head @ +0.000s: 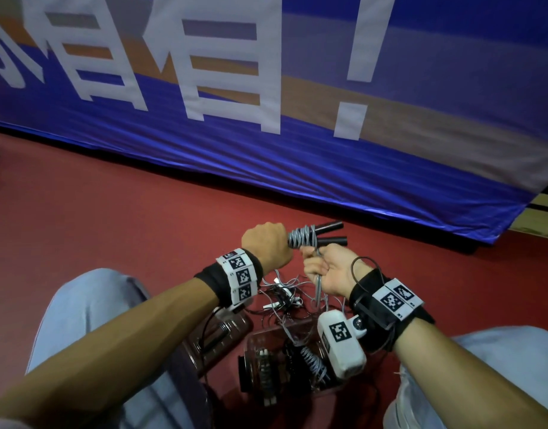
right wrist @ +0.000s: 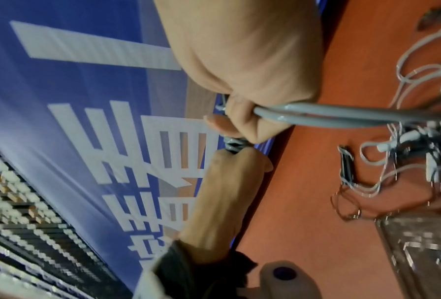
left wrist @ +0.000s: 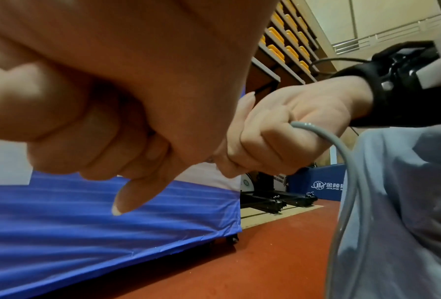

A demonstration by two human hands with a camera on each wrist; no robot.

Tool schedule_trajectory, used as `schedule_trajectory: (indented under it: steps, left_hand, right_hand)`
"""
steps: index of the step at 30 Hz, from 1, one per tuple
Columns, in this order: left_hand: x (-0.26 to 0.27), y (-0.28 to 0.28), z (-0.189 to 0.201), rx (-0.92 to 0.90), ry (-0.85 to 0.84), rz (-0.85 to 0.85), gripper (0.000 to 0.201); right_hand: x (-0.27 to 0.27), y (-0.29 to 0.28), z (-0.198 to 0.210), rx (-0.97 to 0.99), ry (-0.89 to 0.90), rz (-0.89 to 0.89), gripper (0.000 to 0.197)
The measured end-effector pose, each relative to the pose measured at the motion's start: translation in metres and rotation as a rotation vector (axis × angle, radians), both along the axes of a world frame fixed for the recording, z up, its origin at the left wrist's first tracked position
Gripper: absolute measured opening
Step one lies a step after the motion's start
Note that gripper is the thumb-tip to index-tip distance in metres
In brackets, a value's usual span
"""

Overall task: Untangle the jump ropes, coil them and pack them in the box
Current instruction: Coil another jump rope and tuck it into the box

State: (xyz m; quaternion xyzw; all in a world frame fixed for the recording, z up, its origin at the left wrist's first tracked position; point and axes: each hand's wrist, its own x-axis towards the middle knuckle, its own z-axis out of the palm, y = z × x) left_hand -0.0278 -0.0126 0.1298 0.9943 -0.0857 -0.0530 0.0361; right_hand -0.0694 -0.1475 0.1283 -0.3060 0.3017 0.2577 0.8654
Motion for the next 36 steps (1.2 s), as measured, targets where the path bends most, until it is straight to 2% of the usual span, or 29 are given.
schedule_trajectory:
  steps: [5, 8, 10, 13, 15, 18, 21, 25, 29, 33, 36]
  left_hand:
    - [-0.004, -0.011, -0.009, 0.164, -0.004, -0.055, 0.026]
    - [-0.005, -0.012, -0.008, 0.242, -0.007, -0.066, 0.029]
    - [-0.004, -0.012, -0.006, 0.257, -0.010, -0.070, 0.021]
    - [-0.001, -0.009, -0.002, 0.241, -0.007, -0.094, 0.018]
    - [0.000, -0.006, -0.001, 0.239, 0.011, -0.111, 0.019]
    - [-0.002, -0.002, -0.002, 0.261, 0.047, -0.136, 0.020]
    - [-0.002, 0.001, -0.002, 0.288, 0.071, -0.177, 0.021]
    - [-0.002, 0.007, -0.002, 0.379, 0.080, -0.224, 0.023]
    - [-0.003, 0.010, 0.000, 0.446, 0.095, -0.275, 0.022]
    - [-0.003, 0.011, 0.007, 0.549, 0.023, -0.358, 0.018]
    - [-0.002, 0.014, 0.008, 0.568, -0.052, -0.427, 0.018]
  right_hand:
    - [0.006, -0.002, -0.021, -0.146, 0.072, -0.056, 0.030]
    - [0.005, -0.006, -0.012, -0.290, 0.029, 0.155, 0.017]
    - [0.002, -0.010, -0.002, -0.577, -0.048, 0.377, 0.014]
    - [-0.002, -0.017, 0.003, -1.359, -0.308, 0.763, 0.009]
    - [-0.003, -0.021, -0.001, -1.624, -0.431, 0.823, 0.011]
    - [-0.007, -0.023, -0.005, -1.842, -0.593, 0.760, 0.015]
    - [-0.010, -0.022, -0.001, -1.951, -0.707, 0.775, 0.024]
    - [-0.012, -0.020, 0.006, -2.003, -0.826, 0.756, 0.053]
    - [-0.011, -0.018, 0.003, -2.060, -0.919, 0.737, 0.052]
    - [-0.008, -0.016, -0.009, -2.023, -0.974, 0.746, 0.067]
    - [-0.003, -0.017, -0.012, -2.001, -0.948, 0.864, 0.052]
